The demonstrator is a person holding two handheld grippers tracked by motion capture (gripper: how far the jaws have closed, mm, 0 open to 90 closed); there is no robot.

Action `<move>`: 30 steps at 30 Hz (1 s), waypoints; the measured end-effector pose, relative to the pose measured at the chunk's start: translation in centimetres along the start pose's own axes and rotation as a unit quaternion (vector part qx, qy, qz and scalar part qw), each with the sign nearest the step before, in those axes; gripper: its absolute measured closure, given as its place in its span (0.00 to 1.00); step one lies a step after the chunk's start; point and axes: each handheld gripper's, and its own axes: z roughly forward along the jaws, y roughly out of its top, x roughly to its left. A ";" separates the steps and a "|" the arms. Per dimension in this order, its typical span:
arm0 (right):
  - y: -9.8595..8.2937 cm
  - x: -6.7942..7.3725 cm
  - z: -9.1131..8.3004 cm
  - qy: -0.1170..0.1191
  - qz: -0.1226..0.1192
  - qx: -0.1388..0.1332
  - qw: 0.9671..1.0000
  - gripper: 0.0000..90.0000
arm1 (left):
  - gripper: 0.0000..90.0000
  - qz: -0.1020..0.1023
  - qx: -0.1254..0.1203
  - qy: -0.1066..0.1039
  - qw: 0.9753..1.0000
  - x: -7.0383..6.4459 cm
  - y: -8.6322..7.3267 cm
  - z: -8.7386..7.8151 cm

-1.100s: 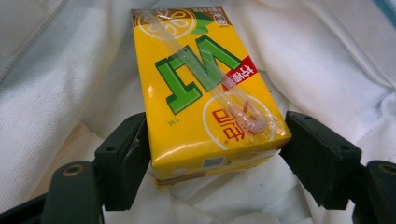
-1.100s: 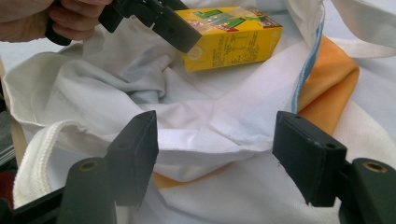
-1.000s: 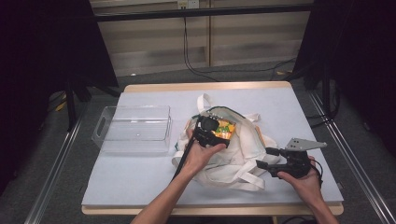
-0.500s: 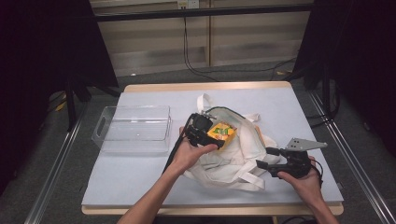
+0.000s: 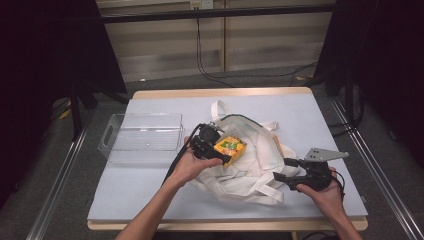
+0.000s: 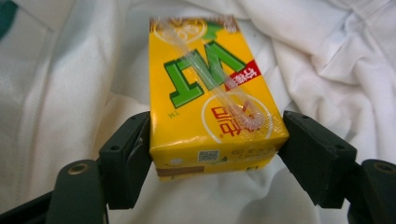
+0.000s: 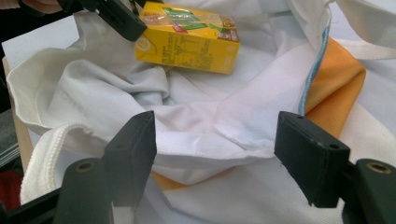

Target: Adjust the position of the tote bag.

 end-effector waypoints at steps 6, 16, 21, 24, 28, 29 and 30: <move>0.0 0.0 0.1 -0.003 0.001 -0.001 1.000 0.32 | 0.30 0.016 -0.016 0.009 1.000 -0.3 -0.3 0.4; -0.1 0.0 0.1 -0.002 0.002 0.001 1.000 0.32 | 0.20 0.000 -0.065 0.012 0.998 -0.6 -1.1 0.2; -0.1 0.0 0.0 -0.001 0.003 0.000 1.000 0.32 | 0.15 0.033 -0.123 0.028 0.992 -0.9 -2.0 -0.7; -0.1 0.0 0.0 -0.001 0.003 0.001 1.000 0.32 | 0.16 0.038 -0.146 0.025 0.988 -0.9 -2.8 -0.8; -0.1 0.1 0.1 0.000 0.002 0.003 1.000 0.32 | 0.17 0.040 -0.194 0.033 0.980 -1.0 -4.0 -0.5; -0.1 0.1 0.1 0.000 0.002 0.003 1.000 0.32 | 0.17 0.041 -0.198 0.031 0.979 -1.0 -4.2 -0.3; -0.1 0.1 0.1 0.001 0.002 0.003 1.000 0.32 | 0.16 0.043 -0.200 0.028 0.979 -0.9 -4.4 -0.2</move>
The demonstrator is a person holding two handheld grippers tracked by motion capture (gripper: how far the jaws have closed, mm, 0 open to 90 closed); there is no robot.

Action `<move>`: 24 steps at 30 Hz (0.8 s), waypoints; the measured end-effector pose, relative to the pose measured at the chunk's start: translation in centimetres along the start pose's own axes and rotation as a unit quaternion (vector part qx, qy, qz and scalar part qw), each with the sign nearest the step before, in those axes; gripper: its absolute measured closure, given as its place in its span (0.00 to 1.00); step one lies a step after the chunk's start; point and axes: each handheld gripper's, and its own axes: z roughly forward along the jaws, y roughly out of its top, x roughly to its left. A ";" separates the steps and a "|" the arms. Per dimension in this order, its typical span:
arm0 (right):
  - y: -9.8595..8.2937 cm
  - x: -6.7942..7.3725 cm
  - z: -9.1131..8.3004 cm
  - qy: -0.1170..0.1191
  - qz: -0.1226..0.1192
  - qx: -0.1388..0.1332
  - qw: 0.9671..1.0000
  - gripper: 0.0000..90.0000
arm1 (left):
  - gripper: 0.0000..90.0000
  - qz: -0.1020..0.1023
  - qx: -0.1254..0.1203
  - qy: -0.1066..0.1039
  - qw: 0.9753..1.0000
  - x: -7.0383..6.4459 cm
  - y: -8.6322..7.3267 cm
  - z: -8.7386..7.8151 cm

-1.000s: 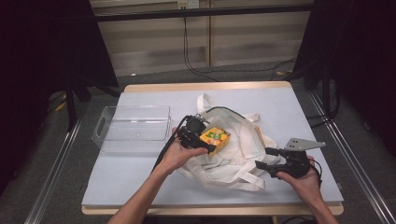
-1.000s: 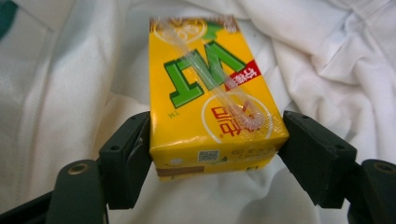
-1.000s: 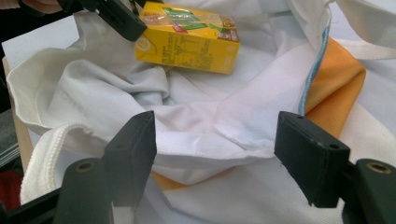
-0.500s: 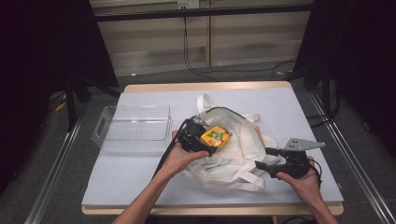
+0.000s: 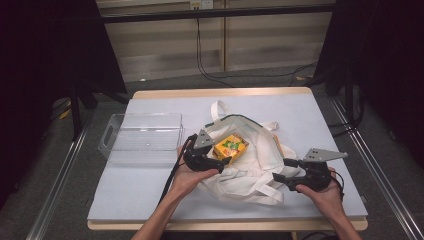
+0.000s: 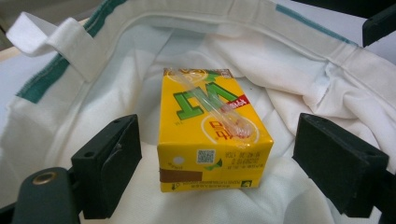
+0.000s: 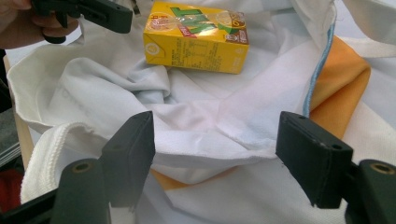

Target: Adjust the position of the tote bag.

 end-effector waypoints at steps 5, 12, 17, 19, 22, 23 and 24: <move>0.0 -0.1 0.0 -0.001 0.000 -0.002 1.000 0.31 | 0.14 0.009 -0.017 0.002 1.000 -0.1 -1.0 0.5; 0.0 0.0 0.0 0.003 0.000 -0.002 1.000 0.31 | 0.11 0.021 -0.038 0.004 0.999 -0.4 -1.9 1.1; 0.0 0.0 -0.1 0.003 0.001 -0.003 1.000 0.31 | 0.14 0.026 -0.044 0.007 0.999 -0.5 -2.2 1.6; 0.0 0.0 0.0 0.003 0.000 -0.003 1.000 0.31 | 0.14 0.034 -0.042 0.012 0.998 -0.7 -2.5 1.8; 0.0 0.1 0.0 0.004 0.000 -0.001 1.000 0.31 | 0.15 0.033 -0.044 0.013 0.998 -0.8 -2.8 2.1; 0.0 0.1 0.0 0.004 -0.001 -0.001 1.000 0.31 | 0.15 0.035 -0.043 0.014 0.998 -0.7 -2.8 2.1; 0.0 0.1 0.0 0.004 0.000 -0.002 1.000 0.31 | 0.16 0.033 -0.042 0.013 0.998 -0.7 -2.9 2.1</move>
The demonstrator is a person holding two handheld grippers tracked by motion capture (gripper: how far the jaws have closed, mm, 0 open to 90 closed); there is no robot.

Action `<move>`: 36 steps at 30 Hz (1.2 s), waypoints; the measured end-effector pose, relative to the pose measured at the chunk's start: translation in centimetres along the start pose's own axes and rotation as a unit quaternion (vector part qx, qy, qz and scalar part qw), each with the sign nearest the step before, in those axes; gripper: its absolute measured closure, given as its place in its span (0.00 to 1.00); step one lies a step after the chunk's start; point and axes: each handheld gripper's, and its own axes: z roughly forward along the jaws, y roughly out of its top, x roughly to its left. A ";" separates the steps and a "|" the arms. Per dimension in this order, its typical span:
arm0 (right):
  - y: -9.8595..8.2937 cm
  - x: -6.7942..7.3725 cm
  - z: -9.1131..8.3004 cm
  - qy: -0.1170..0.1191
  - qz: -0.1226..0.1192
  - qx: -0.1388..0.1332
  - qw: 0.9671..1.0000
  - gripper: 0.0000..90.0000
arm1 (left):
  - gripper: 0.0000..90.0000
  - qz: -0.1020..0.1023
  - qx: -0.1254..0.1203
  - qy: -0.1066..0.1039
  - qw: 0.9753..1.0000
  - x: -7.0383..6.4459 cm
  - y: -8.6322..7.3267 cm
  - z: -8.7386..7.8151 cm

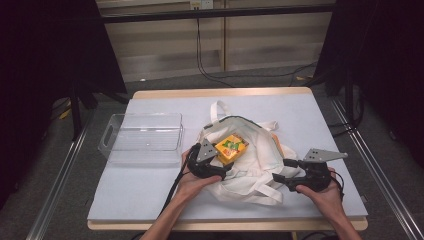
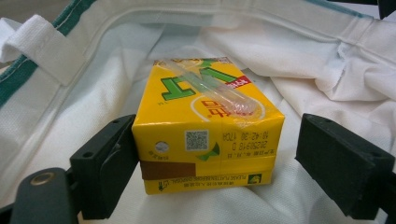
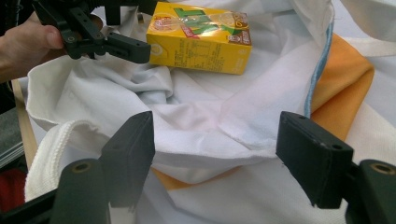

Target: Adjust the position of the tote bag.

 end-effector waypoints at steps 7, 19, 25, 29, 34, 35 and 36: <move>0.0 -0.1 -0.1 -0.004 0.001 -0.004 1.000 0.31 | 0.19 0.001 0.003 0.004 1.000 0.0 -0.1 0.3; 0.0 0.7 0.2 0.003 -0.010 -0.005 1.000 0.31 | 0.31 -0.017 0.019 -0.002 1.000 0.2 0.3 0.3; 0.1 0.7 0.1 -0.002 -0.008 -0.008 1.000 0.31 | 0.31 -0.034 0.030 -0.020 0.999 0.7 0.6 -0.2; 0.1 0.7 0.1 -0.001 -0.007 -0.009 1.000 0.31 | 0.31 -0.042 0.036 -0.024 0.998 0.8 1.1 -0.4; 0.1 0.6 0.2 0.000 -0.006 -0.008 1.000 0.31 | 0.31 -0.053 0.037 -0.027 0.998 1.0 1.5 -0.7; 0.1 0.6 0.2 0.001 -0.007 -0.009 1.000 0.31 | 0.31 -0.059 0.036 -0.030 0.997 1.1 1.7 -0.8; 0.1 0.7 0.2 0.001 -0.006 -0.009 1.000 0.31 | 0.31 -0.064 0.033 -0.034 0.997 1.2 1.8 -1.1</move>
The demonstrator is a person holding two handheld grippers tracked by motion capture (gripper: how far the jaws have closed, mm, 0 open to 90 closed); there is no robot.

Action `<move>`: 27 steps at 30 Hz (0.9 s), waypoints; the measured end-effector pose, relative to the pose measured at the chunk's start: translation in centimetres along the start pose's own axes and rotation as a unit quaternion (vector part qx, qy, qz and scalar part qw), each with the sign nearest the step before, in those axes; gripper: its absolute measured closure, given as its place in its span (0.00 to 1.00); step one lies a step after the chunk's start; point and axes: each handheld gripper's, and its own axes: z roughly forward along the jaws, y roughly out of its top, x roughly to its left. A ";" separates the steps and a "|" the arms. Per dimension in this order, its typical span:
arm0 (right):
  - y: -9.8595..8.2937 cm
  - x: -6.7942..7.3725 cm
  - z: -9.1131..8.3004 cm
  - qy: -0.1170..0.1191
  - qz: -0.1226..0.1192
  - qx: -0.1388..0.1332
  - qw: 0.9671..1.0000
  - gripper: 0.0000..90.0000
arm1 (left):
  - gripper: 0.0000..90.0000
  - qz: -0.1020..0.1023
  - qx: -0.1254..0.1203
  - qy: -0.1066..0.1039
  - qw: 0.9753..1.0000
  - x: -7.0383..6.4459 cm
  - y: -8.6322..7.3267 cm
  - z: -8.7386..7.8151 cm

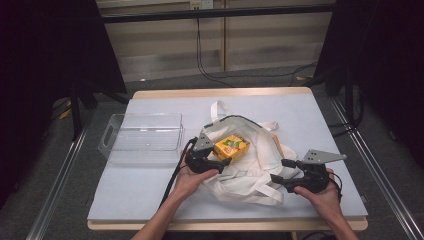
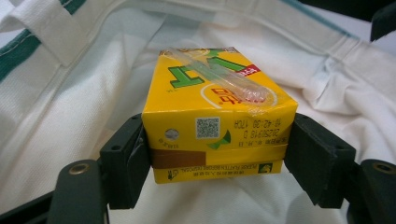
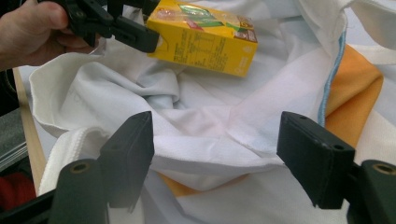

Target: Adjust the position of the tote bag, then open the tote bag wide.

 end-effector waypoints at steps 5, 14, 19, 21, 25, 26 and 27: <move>-0.1 0.1 -0.1 0.001 -0.004 -0.001 1.000 0.31 | 0.31 -0.003 -0.003 -0.005 1.000 0.0 0.5 -0.7; 0.0 0.1 -0.2 0.000 -0.005 -0.006 1.000 0.31 | 0.31 0.005 -0.001 -0.021 1.000 0.0 1.7 -1.8; 0.0 0.0 -0.3 -0.001 -0.004 -0.007 1.000 0.31 | 0.31 0.017 0.007 -0.035 0.999 0.3 1.9 -2.9; 0.0 0.0 -0.4 -0.001 -0.003 -0.006 1.000 0.31 | 0.31 0.021 0.011 -0.033 0.999 0.4 1.8 -3.5; 0.0 0.0 -0.3 -0.002 -0.002 -0.007 1.000 0.31 | 0.31 0.011 0.002 -0.038 0.999 0.8 1.6 -4.2; 0.0 0.0 -0.2 -0.002 -0.003 -0.006 1.000 0.31 | 0.31 0.009 0.005 -0.037 0.999 0.9 1.6 -4.3; 0.0 0.1 -0.2 -0.001 -0.003 -0.005 1.000 0.31 | 0.31 0.008 0.005 -0.040 0.999 1.0 1.5 -4.4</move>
